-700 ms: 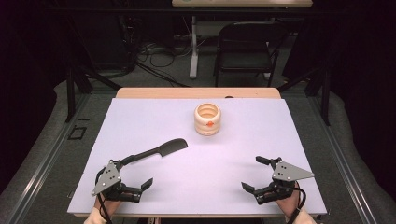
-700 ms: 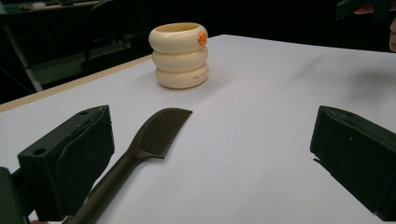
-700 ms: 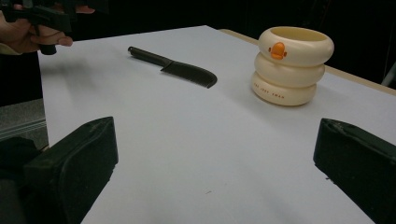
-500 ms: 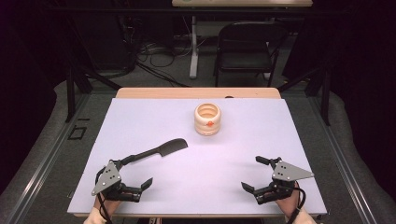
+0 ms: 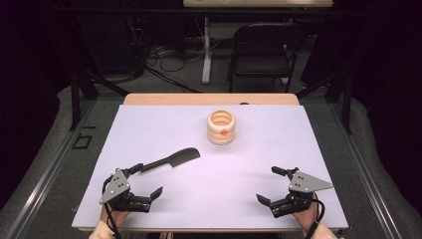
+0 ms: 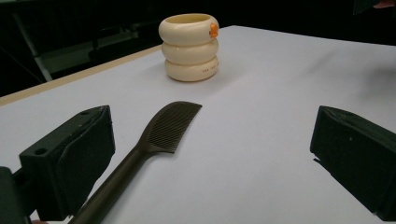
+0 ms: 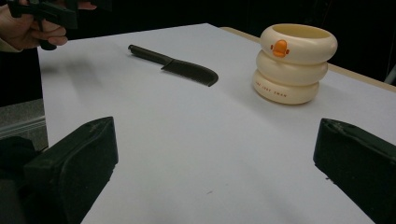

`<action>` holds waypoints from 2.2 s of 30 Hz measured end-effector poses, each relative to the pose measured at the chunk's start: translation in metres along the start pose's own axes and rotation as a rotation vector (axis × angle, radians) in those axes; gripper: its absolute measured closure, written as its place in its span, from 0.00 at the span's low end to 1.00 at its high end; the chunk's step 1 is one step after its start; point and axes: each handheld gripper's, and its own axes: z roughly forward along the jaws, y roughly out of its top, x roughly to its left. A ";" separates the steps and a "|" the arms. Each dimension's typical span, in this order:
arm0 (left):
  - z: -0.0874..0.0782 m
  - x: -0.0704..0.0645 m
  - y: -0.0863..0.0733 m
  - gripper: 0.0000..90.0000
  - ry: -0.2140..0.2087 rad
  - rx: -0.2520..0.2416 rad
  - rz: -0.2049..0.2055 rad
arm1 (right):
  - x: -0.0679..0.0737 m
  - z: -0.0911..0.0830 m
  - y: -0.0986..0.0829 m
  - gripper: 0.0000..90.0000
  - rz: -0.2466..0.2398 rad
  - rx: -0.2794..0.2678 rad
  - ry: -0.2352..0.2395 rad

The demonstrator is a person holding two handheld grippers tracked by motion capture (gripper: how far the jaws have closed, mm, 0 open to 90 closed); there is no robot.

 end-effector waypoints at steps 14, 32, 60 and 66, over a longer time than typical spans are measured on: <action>0.004 0.003 0.003 0.00 0.007 0.020 -0.003 | 0.000 0.000 0.000 0.00 -0.003 0.006 0.000; 0.008 0.013 0.015 0.00 0.060 0.097 0.010 | 0.001 0.001 0.000 0.00 0.001 0.007 -0.001; 0.031 0.034 0.029 0.00 0.070 0.316 0.057 | 0.001 0.002 -0.001 0.00 0.007 0.011 0.003; 0.035 0.035 0.036 0.00 0.066 0.344 0.091 | 0.001 0.002 -0.001 0.00 0.008 0.014 0.004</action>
